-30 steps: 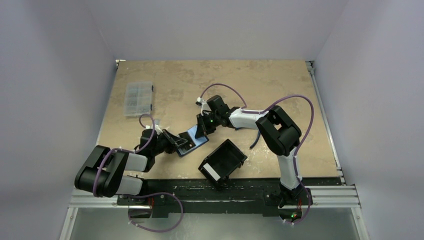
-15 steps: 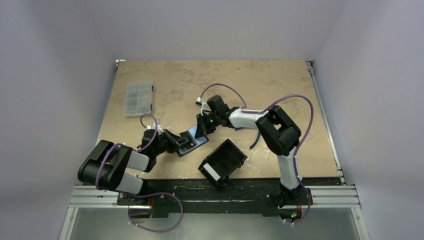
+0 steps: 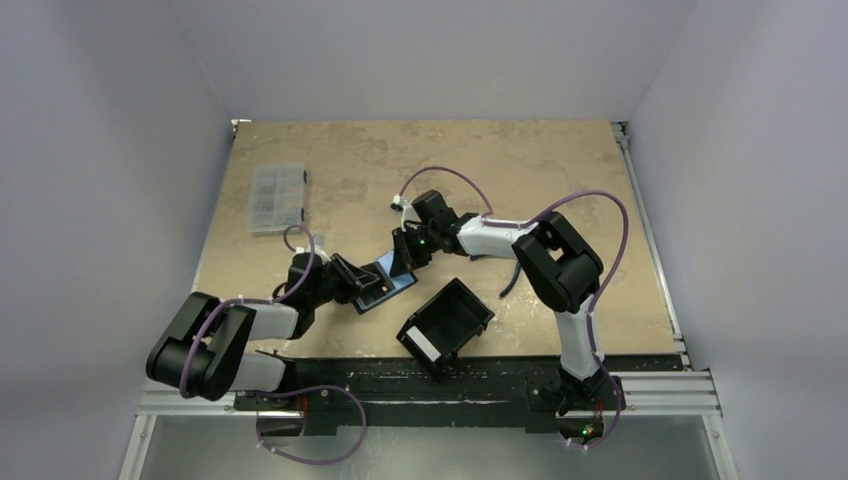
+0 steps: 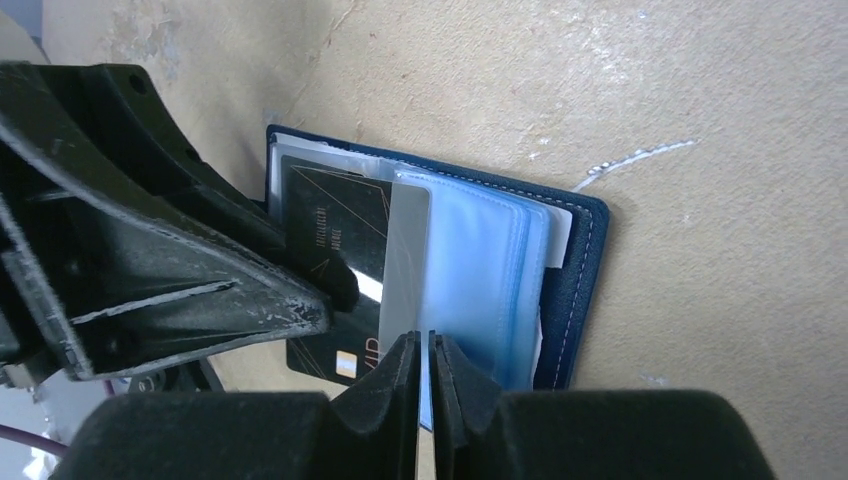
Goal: Put the credit cards into the card holder
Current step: Insert the credit card into the card holder.
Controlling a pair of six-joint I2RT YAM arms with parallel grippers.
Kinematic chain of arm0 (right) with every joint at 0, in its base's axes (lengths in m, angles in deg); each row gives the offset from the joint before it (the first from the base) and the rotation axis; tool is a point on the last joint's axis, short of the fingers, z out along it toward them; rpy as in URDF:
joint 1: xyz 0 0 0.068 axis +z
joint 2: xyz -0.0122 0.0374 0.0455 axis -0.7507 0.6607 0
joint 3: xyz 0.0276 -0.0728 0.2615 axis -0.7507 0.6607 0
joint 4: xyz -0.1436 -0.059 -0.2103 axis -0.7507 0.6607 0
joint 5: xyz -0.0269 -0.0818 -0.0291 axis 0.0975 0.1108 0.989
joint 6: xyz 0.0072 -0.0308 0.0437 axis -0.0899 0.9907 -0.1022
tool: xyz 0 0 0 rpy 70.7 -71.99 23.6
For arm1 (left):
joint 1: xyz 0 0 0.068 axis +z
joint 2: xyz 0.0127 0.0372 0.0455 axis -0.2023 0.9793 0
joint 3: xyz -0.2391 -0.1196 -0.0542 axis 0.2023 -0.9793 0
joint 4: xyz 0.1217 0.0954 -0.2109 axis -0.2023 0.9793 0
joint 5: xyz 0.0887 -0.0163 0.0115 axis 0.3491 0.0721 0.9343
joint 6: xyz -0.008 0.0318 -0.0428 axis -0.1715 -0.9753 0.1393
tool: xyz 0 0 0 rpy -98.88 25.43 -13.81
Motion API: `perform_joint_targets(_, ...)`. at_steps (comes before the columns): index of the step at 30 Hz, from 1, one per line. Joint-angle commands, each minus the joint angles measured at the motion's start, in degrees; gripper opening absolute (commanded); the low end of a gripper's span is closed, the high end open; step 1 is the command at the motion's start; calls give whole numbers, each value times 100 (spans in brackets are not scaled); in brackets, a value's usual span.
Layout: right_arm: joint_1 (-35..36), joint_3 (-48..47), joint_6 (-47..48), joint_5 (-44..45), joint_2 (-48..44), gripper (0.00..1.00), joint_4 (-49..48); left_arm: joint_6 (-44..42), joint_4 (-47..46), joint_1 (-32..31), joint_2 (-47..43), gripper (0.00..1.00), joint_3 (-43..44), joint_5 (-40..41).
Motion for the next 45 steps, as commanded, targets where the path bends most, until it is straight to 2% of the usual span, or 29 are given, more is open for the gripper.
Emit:
perform_joint_targets(1,-53,-51,176,503,-312,17,492,-798,2014,-32,-491,29,513,434)
perform_joint_targets(4,-113,-14,193,567,-368,19,516,-916,2413,-32,-632,39,671,420)
perform_joint_targets(7,-155,-17,197,533,-348,20,522,-929,2577,-32,-716,43,683,423)
perform_joint_targets(14,-155,42,176,441,-339,20,457,-743,2462,-65,-698,45,710,359)
perform_joint_targets(18,-155,44,161,391,-322,20,417,-491,2299,-385,-512,45,885,513)
perform_joint_targets(21,-157,44,149,384,-327,20,401,-468,2632,-752,-345,47,1271,863)
perform_joint_targets(23,-155,52,149,385,-323,20,398,-474,2901,-898,-287,55,1493,1072)
perform_joint_targets(25,-159,51,149,401,-322,20,399,-528,3293,-919,-279,59,1667,1253)
perform_joint_targets(33,-163,77,176,448,-339,19,432,-738,4295,-920,-664,65,1770,1562)
perform_joint_targets(39,-167,68,170,411,-322,19,413,-777,4606,-920,-968,68,1794,1637)
perform_joint_targets(45,-159,71,177,387,-301,19,417,-781,4658,-920,-762,71,1913,1627)
